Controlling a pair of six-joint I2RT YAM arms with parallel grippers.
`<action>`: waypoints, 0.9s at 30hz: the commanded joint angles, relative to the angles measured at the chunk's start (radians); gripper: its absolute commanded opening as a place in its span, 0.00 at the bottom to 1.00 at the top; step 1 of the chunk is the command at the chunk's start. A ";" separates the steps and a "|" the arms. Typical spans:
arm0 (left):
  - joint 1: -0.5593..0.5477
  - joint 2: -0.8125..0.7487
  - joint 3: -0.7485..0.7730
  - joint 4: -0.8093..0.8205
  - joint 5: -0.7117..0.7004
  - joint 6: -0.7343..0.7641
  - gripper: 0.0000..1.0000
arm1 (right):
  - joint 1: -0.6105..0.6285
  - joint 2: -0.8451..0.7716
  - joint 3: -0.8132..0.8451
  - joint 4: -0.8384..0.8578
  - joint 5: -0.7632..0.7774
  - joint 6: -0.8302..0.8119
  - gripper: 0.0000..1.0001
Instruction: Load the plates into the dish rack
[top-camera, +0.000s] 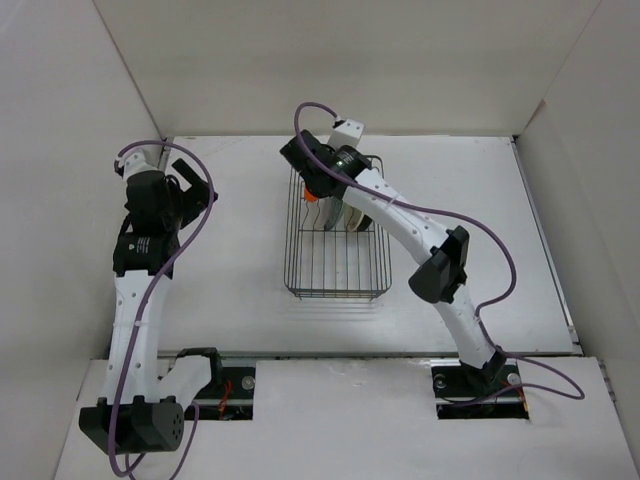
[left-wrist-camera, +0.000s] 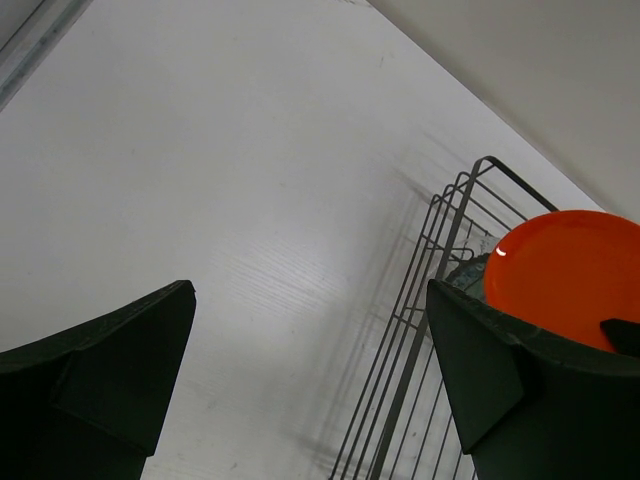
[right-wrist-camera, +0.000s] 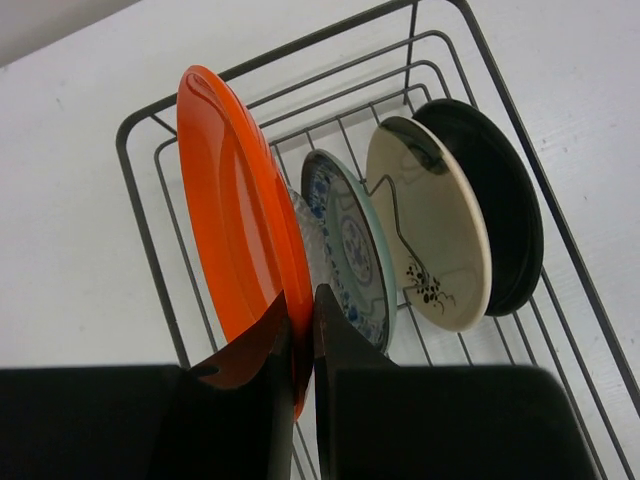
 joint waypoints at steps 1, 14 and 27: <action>-0.001 -0.023 -0.009 0.025 0.019 0.014 1.00 | -0.001 -0.021 0.022 -0.034 0.066 0.051 0.00; -0.001 -0.032 -0.047 0.054 0.059 0.014 1.00 | 0.027 0.028 0.022 -0.091 0.138 0.060 0.00; -0.001 -0.050 -0.047 0.054 0.059 0.014 1.00 | 0.056 0.057 0.012 -0.053 0.150 -0.003 0.00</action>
